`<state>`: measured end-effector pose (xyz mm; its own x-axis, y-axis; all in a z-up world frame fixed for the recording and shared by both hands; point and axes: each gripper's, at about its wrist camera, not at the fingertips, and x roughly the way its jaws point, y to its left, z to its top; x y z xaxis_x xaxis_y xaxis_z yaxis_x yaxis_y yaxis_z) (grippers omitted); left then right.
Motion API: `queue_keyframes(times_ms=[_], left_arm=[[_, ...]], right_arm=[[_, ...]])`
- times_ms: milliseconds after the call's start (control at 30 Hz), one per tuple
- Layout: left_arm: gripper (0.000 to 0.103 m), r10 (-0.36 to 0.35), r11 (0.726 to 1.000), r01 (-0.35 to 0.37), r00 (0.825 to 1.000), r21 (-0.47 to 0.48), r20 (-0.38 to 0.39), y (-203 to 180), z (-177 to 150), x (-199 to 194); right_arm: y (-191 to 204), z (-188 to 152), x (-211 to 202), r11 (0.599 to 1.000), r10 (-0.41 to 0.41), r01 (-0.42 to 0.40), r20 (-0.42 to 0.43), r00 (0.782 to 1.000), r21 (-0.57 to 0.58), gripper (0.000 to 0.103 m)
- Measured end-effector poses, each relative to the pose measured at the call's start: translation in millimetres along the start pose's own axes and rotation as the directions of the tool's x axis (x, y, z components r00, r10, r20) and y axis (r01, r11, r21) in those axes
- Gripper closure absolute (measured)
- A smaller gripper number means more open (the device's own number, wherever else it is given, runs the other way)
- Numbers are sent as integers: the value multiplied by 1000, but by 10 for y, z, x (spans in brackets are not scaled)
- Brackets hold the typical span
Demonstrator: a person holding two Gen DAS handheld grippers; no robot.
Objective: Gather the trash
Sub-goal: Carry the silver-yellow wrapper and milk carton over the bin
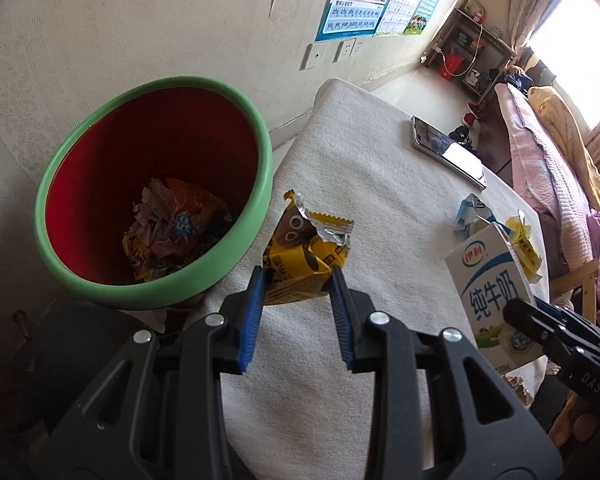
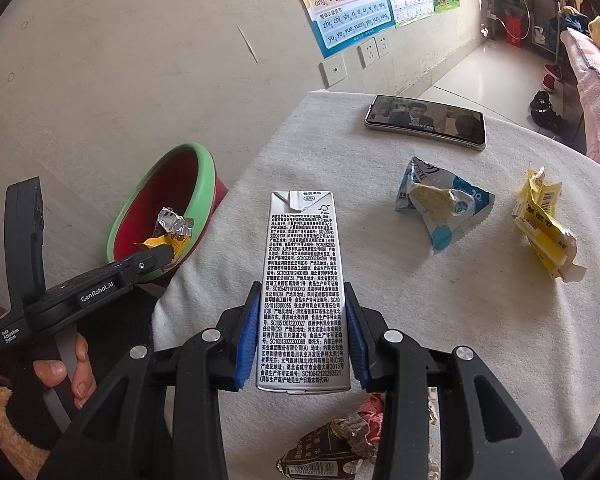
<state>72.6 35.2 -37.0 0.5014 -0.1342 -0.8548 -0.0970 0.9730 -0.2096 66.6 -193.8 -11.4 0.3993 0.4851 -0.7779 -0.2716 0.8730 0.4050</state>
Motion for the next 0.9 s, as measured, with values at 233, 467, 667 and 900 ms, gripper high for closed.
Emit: queue_keyframes(times_ms=[233,467,667,900], left_arm=[[72,8,1000,-7,1000,-28,9,107,22,-19],[72,25,999,-24,999,-38,33,203,81,-76],[72,43,998,-40,998,-58,52,351,140,-134],[72,51,996,-45,996,-78,68,469,169,-196]], right_arm=[[223,62,17,998,27,-27,4,1000,-48,66],[442,131,75,994,50,-50,0,999,-99,66],[603,185,150,989,64,-64,-9,998,-136,66],[811,236,236,980,76,-78,-19,997,-185,66]])
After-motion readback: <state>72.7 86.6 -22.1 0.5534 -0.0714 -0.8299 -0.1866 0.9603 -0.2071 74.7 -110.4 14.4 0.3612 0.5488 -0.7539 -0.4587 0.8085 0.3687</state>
